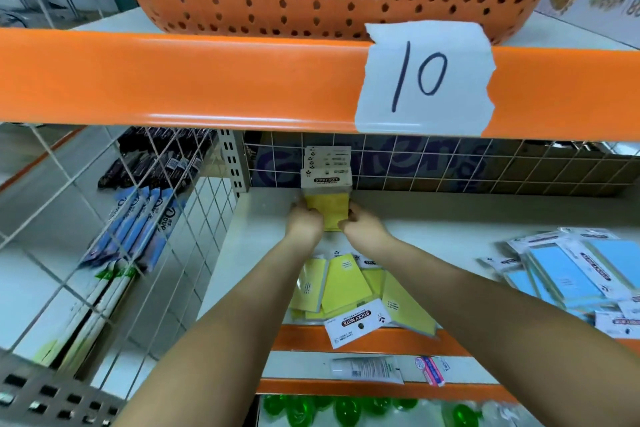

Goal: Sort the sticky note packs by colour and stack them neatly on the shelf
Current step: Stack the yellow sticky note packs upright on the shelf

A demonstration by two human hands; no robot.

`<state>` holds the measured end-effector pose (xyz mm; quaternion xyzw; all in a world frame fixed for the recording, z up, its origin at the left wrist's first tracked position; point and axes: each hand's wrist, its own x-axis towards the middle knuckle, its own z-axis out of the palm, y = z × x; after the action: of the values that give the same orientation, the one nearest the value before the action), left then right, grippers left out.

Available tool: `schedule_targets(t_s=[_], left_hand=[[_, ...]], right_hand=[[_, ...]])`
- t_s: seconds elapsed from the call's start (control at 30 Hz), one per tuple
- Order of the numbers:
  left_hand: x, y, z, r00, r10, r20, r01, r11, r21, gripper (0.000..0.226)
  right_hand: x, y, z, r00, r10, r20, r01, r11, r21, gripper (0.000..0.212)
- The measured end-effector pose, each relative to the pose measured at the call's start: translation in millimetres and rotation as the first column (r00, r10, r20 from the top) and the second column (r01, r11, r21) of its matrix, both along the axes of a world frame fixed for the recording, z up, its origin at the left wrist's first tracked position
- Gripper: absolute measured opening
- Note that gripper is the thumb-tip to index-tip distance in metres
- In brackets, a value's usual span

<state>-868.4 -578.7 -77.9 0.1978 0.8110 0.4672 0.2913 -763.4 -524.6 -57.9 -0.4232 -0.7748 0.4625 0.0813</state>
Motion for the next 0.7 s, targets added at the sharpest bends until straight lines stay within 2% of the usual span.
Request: schedule_targets(t_s=[0.07, 0.17, 0.27, 0.4, 0.57, 0.7], left_hand=[[3, 2, -2, 0.999, -0.036, 0.030, 0.037, 0.999, -0.033, 0.053], [-3, 6, -3, 0.996, -0.087, 0.012, 0.088, 0.983, -0.161, 0.065], [-8, 4, 1, 0.983, -0.181, 0.026, 0.183, 0.968, -0.170, 0.068], [-16, -5, 3, 0.946, -0.321, -0.033, 0.301, 0.915, -0.267, 0.074], [-22, -7, 3, 0.928, -0.371, -0.036, 0.347, 0.894, -0.284, 0.064], [-22, -9, 4, 0.926, -0.376, -0.021, 0.360, 0.900, -0.247, 0.073]], right_hand=[[-3, -1, -4, 1.000, 0.015, 0.023, -0.016, 0.999, 0.033, 0.036], [-6, 0, -10, 0.998, 0.040, 0.056, -0.044, 0.996, 0.073, 0.040], [-7, 3, -15, 0.988, 0.063, 0.141, -0.076, 0.994, 0.085, 0.048], [-10, 6, -10, 0.955, 0.130, 0.266, -0.146, 0.989, 0.039, 0.040], [-10, 9, -10, 0.935, 0.150, 0.322, -0.173, 0.984, 0.046, 0.036], [-9, 11, -8, 0.931, 0.148, 0.334, -0.161, 0.987, 0.011, 0.037]])
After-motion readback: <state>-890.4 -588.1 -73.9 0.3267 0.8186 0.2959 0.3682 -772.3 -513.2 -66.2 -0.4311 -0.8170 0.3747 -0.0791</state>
